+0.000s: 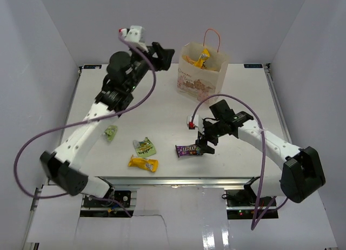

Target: Place the snacks into the paper bag

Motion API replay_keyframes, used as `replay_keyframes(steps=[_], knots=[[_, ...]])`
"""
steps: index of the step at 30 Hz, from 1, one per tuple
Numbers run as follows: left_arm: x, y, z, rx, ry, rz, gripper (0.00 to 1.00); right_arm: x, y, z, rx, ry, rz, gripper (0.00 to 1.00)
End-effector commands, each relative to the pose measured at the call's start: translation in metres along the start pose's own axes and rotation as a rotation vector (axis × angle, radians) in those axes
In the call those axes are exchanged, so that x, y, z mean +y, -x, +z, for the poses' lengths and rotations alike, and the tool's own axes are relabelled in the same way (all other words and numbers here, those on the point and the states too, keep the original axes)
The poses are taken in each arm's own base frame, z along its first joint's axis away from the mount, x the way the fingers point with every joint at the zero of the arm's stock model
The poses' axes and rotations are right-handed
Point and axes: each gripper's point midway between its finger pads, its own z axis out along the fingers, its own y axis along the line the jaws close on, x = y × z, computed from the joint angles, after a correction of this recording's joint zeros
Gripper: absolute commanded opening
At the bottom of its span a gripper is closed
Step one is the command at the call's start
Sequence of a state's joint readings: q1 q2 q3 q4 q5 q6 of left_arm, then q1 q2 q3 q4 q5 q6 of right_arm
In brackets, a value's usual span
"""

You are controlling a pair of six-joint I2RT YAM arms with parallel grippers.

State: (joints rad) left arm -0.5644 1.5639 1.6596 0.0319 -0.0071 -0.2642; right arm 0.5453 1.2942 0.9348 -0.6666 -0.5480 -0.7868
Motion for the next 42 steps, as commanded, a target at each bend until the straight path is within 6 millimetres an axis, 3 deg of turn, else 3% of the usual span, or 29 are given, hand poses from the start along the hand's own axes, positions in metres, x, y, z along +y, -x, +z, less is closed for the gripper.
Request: replay_keyframes(steps=[1, 2, 4, 5, 8, 10, 11, 12, 15, 20, 21, 24, 27, 30, 35, 38, 39, 41, 42], knots=[[0.025, 0.008, -0.094, 0.042, 0.139, 0.031, 0.83, -0.018, 0.023, 0.013, 0.039, -0.084, -0.074, 0.88], [0.041, -0.041, -0.115, 0.147, 0.190, 0.008, 0.83, -0.016, 0.022, 0.021, 0.061, -0.054, -0.082, 0.88], [0.052, -0.080, -0.157, 0.252, 0.262, -0.095, 0.83, -0.006, 0.021, 0.038, 0.098, 0.002, -0.130, 0.88], [0.057, -0.099, -0.189, 0.281, 0.288, -0.133, 0.83, -0.004, 0.022, 0.042, 0.105, 0.020, -0.148, 0.88], [0.067, -0.144, -0.252, 0.349, 0.400, -0.315, 0.82, -0.001, 0.020, 0.060, 0.129, 0.064, -0.198, 0.88], [0.072, -0.166, -0.280, 0.383, 0.459, -0.406, 0.80, -0.003, 0.016, 0.071, 0.155, 0.088, -0.200, 0.87], [0.068, -0.163, -0.292, 0.336, 0.469, -0.508, 0.80, -0.004, 0.015, 0.075, 0.163, 0.090, -0.198, 0.87], [0.073, -0.181, -0.302, 0.355, 0.507, -0.544, 0.80, -0.008, 0.017, 0.079, 0.163, 0.088, -0.204, 0.87], [0.077, -0.202, -0.327, 0.359, 0.579, -0.682, 0.80, -0.014, 0.010, 0.093, 0.194, 0.096, -0.194, 0.82], [0.081, -0.219, -0.341, 0.384, 0.663, -0.770, 0.80, -0.020, -0.003, 0.107, 0.230, 0.081, -0.169, 0.67], [0.082, -0.222, -0.342, 0.388, 0.683, -0.796, 0.80, -0.020, -0.005, 0.108, 0.232, 0.080, -0.160, 0.62], [0.088, -0.244, -0.356, 0.445, 0.825, -0.874, 0.80, -0.018, -0.007, 0.108, 0.227, 0.070, -0.151, 0.38], [0.093, -0.264, -0.366, 0.496, 0.951, -0.933, 0.75, -0.012, -0.008, 0.103, 0.213, 0.074, -0.152, 0.28], [0.093, -0.274, -0.374, 0.533, 1.038, -0.982, 0.70, 0.000, -0.003, 0.093, 0.170, 0.095, -0.158, 0.20], [0.091, -0.276, -0.376, 0.542, 1.095, -1.027, 0.65, 0.005, 0.037, 0.053, 0.030, 0.081, -0.248, 0.16], [0.089, -0.284, -0.382, 0.571, 1.142, -1.057, 0.64, -0.004, 0.078, 0.012, -0.087, 0.052, -0.296, 0.15], [0.088, -0.288, -0.383, 0.591, 1.158, -1.063, 0.64, -0.017, 0.099, -0.014, -0.146, 0.007, -0.307, 0.15], [0.088, -0.298, -0.388, 0.617, 1.197, -1.081, 0.64, -0.030, 0.123, -0.045, -0.230, -0.046, -0.311, 0.14], [0.086, -0.302, -0.389, 0.633, 1.206, -1.093, 0.64, -0.040, 0.148, -0.068, -0.277, -0.101, -0.346, 0.14]])
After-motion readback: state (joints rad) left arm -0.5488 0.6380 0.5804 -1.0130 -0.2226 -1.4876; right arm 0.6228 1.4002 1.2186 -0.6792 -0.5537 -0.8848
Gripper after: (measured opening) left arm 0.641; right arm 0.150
